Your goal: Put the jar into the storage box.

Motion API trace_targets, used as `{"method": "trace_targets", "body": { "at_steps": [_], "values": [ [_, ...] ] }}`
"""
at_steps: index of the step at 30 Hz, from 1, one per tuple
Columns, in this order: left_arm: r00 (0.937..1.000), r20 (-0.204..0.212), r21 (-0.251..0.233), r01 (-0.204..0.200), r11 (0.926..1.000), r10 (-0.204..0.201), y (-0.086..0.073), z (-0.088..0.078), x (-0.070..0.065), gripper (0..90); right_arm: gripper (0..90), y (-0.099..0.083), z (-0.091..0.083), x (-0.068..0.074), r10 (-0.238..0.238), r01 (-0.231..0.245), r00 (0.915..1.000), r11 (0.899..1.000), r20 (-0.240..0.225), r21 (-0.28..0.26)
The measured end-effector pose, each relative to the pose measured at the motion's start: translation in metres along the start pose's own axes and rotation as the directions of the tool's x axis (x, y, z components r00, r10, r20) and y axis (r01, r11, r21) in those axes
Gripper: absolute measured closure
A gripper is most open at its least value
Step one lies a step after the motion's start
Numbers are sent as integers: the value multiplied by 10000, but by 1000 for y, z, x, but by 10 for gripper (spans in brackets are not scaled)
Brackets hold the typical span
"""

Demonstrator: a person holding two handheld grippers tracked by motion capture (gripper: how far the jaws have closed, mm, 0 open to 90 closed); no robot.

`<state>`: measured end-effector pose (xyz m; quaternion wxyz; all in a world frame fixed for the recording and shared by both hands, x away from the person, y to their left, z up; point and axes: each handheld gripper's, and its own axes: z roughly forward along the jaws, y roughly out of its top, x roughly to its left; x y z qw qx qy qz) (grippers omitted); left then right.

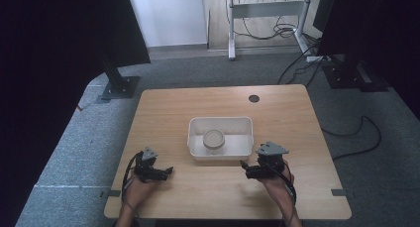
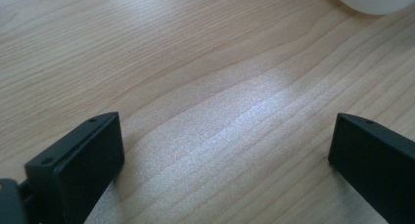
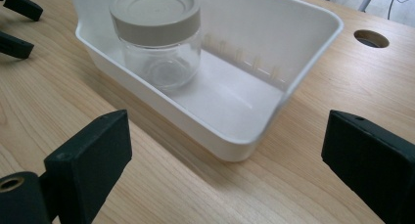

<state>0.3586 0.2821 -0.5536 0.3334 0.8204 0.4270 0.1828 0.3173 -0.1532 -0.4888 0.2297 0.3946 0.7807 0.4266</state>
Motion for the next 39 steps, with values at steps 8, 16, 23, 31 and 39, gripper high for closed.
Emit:
{"method": "trace_targets", "body": {
  "at_steps": [8, 16, 23, 31, 39],
  "values": [
    [10000, -2, -1, 10, 10000, -10, 0, 0, 0, 0, 43, -12, -11, -8, 138, -136, 9996, 9999, 243, -81],
    [10000, -12, 2, 9, 10000, -9, 0, 0, 0, 0, 43, -28, -22, -17, 393, -393, 9977, 9992, 547, 1],
    [10000, -18, 1, 28, 10000, -28, 0, 0, 0, 0, 43, -41, -26, -23, 603, -613, 9958, 9981, 695, 112],
    [10000, -28, 3, 36, 10000, -36, 0, 0, 0, 0, 43, -56, -31, -29, 822, -850, 9928, 9960, 870, 290],
    [10000, -31, 5, 28, 10000, -28, 0, 0, 0, 0, 43, -70, -33, -32, 994, -1052, 9904, 9928, 964, 573]
  ]
}}
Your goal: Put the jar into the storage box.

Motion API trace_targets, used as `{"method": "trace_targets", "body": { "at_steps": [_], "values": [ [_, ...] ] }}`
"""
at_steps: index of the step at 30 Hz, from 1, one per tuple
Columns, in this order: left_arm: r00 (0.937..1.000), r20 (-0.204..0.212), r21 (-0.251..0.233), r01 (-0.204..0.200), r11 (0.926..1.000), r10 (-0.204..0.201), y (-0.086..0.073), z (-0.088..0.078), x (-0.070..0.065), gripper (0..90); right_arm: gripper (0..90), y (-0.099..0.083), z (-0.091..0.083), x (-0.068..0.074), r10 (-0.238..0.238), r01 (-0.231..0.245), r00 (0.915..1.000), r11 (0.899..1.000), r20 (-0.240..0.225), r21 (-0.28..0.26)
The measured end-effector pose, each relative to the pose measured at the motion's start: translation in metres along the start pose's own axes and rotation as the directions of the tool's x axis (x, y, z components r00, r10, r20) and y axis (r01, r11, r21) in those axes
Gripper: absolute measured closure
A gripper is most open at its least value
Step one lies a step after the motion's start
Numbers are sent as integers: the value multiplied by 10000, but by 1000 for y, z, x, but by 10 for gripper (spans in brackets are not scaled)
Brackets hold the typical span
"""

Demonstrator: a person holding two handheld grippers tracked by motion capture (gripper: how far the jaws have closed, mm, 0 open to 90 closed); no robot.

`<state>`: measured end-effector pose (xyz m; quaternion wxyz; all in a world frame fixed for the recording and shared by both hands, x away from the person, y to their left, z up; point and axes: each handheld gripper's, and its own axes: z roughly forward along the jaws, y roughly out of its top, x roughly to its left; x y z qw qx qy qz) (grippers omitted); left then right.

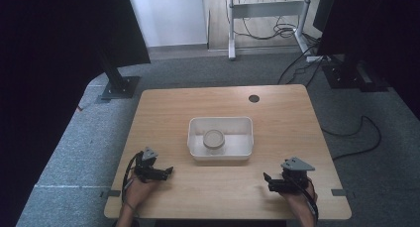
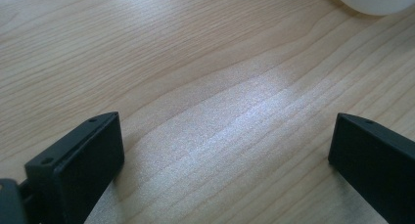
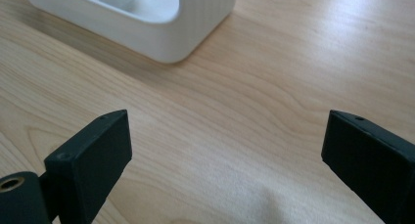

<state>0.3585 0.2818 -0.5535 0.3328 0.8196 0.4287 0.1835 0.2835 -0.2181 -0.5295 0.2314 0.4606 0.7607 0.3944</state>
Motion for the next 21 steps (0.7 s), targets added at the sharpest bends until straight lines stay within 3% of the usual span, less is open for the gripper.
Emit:
{"method": "trace_targets", "body": {
  "at_steps": [11, 21],
  "values": [
    [10000, -14, 1, 21, 10000, -21, 0, 0, 0, 0, 43, -19, 1, -4, 230, -233, 9997, 9982, 55, 550],
    [10000, -15, 5, 18, 10000, -18, 0, 0, 0, 0, 43, -25, 4, -2, 298, -294, 9995, 9958, -39, 865]
  ]
}}
